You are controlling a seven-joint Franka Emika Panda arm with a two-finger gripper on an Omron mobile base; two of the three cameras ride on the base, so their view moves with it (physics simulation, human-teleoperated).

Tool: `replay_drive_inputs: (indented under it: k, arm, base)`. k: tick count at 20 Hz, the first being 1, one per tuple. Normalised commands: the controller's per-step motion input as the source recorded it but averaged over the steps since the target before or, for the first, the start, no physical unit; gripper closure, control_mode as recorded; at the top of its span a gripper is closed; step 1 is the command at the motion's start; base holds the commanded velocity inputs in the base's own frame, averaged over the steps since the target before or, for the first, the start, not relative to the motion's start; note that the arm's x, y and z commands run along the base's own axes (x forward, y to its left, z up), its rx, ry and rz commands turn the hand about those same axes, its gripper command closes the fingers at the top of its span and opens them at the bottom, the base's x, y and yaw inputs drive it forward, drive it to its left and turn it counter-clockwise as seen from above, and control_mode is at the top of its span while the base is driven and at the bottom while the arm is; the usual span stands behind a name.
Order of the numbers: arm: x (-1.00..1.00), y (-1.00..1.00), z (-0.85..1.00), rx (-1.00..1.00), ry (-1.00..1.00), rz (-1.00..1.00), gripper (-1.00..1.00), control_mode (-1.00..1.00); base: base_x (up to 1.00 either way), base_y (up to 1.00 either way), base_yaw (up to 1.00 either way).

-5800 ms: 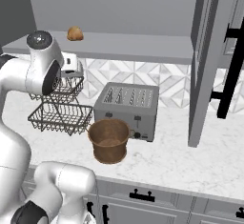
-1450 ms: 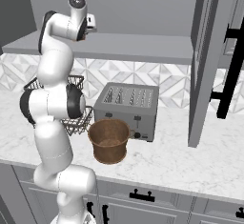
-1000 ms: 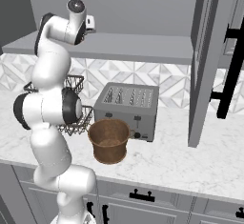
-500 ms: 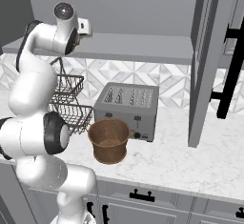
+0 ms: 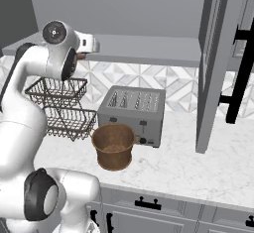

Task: Open the cabinet, pick up the bread from the cabinet and place it in the basket. Then move the basket to the dining counter.

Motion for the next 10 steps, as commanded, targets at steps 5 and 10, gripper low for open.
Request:
replay_drive_inputs:
  k: [5, 10]
  arm:
    - [-1.0, -0.99, 0.0, 0.08, 0.0, -0.17, 1.0, -1.0]
    - [-1.0, -0.94, -0.06, 0.05, 0.06, -0.12, 1.0, -1.0]
  base:
    - [0.0, 0.0, 0.0]
    - [0.0, 0.0, 0.0]
